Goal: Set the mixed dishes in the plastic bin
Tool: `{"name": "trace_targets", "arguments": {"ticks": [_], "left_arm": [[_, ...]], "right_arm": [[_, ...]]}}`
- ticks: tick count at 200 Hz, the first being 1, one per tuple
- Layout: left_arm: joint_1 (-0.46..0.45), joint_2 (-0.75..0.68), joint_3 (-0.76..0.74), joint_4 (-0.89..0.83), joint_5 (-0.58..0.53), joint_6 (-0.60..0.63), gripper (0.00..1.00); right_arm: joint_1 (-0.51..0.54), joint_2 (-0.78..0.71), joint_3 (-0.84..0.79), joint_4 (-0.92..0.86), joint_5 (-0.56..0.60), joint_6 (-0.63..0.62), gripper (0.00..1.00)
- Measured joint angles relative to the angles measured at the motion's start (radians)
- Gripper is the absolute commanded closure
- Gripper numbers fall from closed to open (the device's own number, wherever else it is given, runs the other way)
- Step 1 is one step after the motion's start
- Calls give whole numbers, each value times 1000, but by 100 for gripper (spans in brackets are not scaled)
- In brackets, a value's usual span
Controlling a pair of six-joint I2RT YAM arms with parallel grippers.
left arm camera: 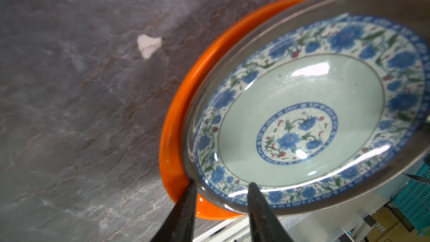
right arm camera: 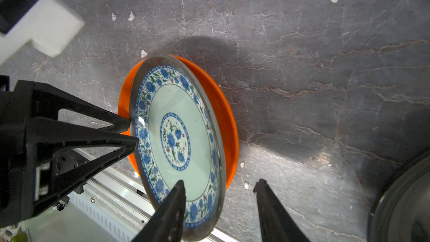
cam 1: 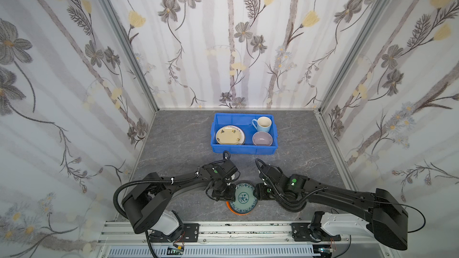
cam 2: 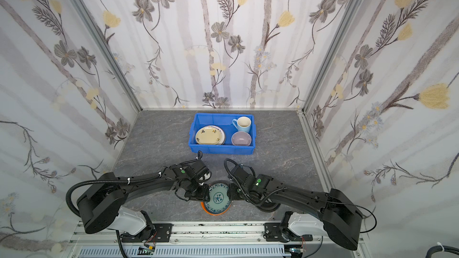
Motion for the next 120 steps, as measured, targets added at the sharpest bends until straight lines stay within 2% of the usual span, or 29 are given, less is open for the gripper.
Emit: {"name": "trace_targets", "arguments": {"ticks": [32,120], "left_arm": [[0,6,5,0,0,0,62],[0,28,14,2,1,4,63]], "right_arm": [[0,16,-6,12,-10,0,54],[0,60,-11,87,-59,0,84]]}}
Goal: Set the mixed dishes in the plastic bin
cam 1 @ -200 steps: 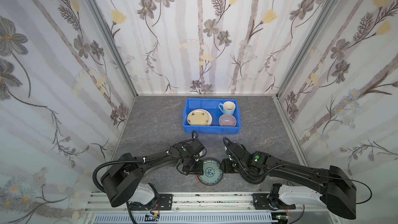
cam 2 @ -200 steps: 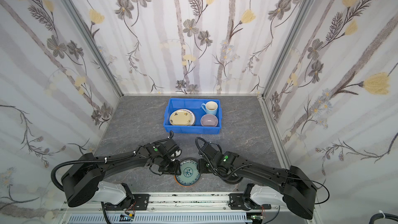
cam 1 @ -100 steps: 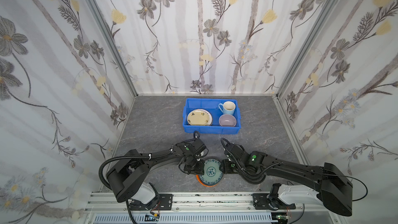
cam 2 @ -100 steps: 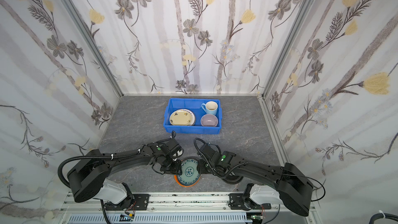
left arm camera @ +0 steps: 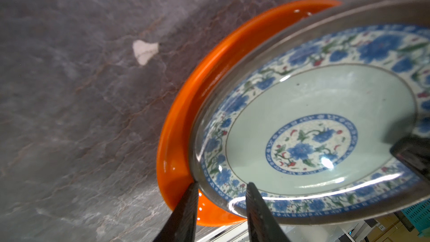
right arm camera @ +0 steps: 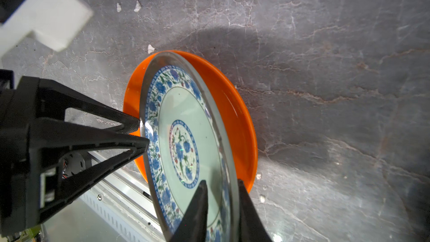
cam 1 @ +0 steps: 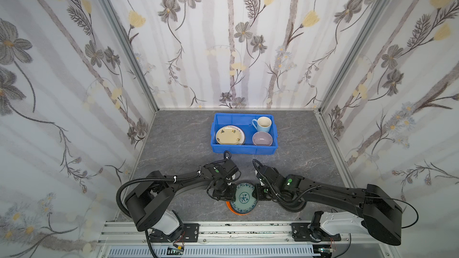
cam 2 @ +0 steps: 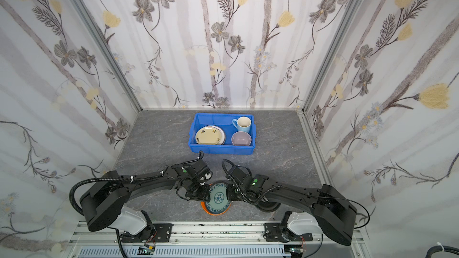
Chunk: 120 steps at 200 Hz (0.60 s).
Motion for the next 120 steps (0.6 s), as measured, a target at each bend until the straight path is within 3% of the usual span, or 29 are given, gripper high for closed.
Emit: {"name": "trace_targets", "arguments": {"ticks": [36,49,70,120], "left_arm": [[0,9,29,-27,-6,18,57],[0,6,54,-37,-19,24,41],[14,-15,94,-69,-35,45,0],[157,-186,193,-225,-121,79,0]], "right_arm": [[-4,-7,2,2,-2,4,88],[-11,-12,9,0,-12,0,89],[-30,-18,31,-19,-13,-5,89],[-96,-27,126,-83,1,-53,90]]}}
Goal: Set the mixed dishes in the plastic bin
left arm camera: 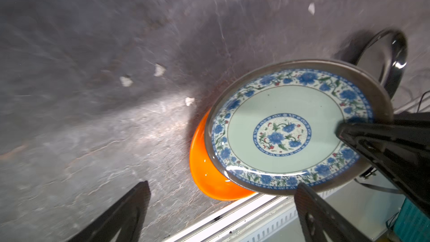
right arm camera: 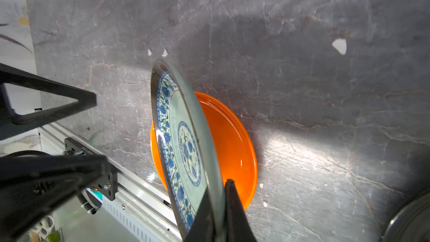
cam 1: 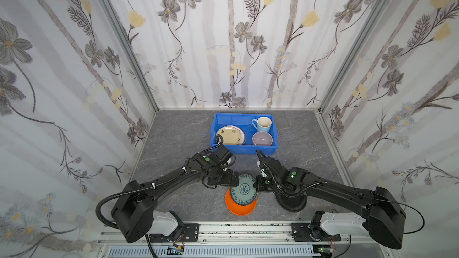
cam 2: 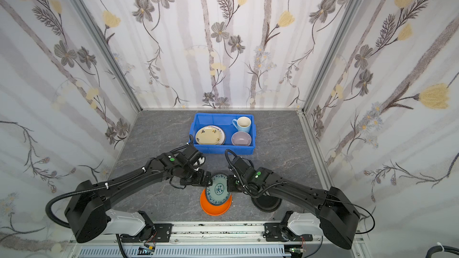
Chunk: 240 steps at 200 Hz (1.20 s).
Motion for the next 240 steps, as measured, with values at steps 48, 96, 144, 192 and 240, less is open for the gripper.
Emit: {"name": "trace_targets", "arguments": {"ticks": [48,96,144,192,240], "left_arm": [[296,-164,153,-146,-55,70,0],[445,-35,299,-203,-21,124,0],[491,122,439,-195,30,138,0],[496,262,564,-182,58,146,0],[496,342,615,-180,77,146,0]], "right_arm": [[-90,69,225,-74,-21,-84,89],[-217,304,597,-146,-35,-217,89],[-315,591,960,-198,-79,-320,89],[-358,815,1178,-231,-135,-361,88],[-385,971,1274,-239,-180,-369,88]]}}
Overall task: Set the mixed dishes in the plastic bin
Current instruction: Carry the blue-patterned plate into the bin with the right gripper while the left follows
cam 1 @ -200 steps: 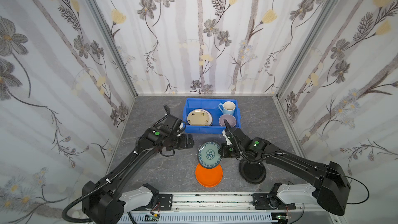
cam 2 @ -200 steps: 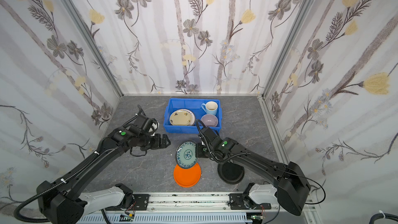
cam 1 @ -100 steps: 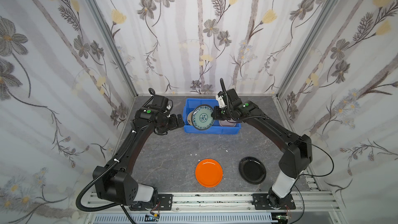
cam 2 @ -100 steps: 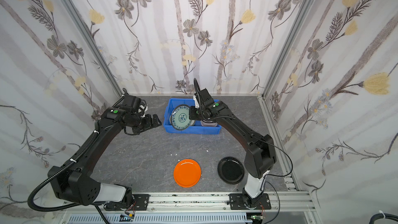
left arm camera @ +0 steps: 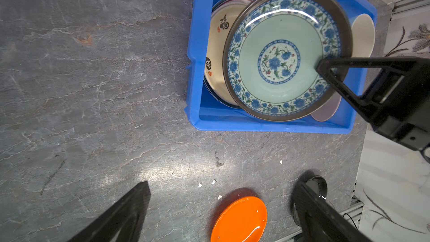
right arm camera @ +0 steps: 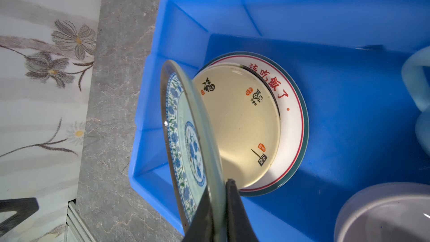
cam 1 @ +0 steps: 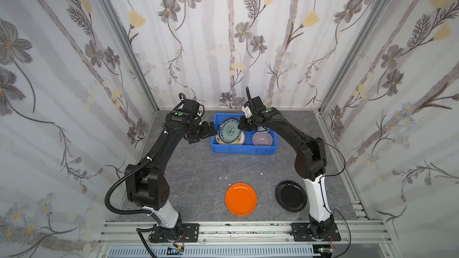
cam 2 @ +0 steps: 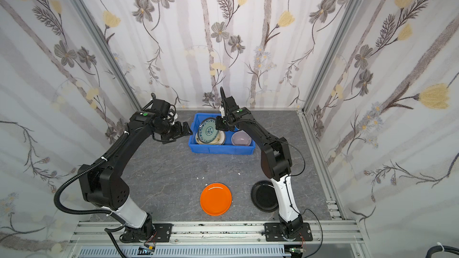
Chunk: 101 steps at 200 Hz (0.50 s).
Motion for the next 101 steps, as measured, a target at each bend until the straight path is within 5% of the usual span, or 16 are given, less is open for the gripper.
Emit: {"name": "trace_targets", "arguments": {"ticks": [73,101], "left_arm": [[0,85,52,-1,29,7,3],[0,97,63,-3,40,11,3]], "right_arm": [[-12,102,9,19,-49,2,84],[-14,119,10,24,-62,5,69]]}}
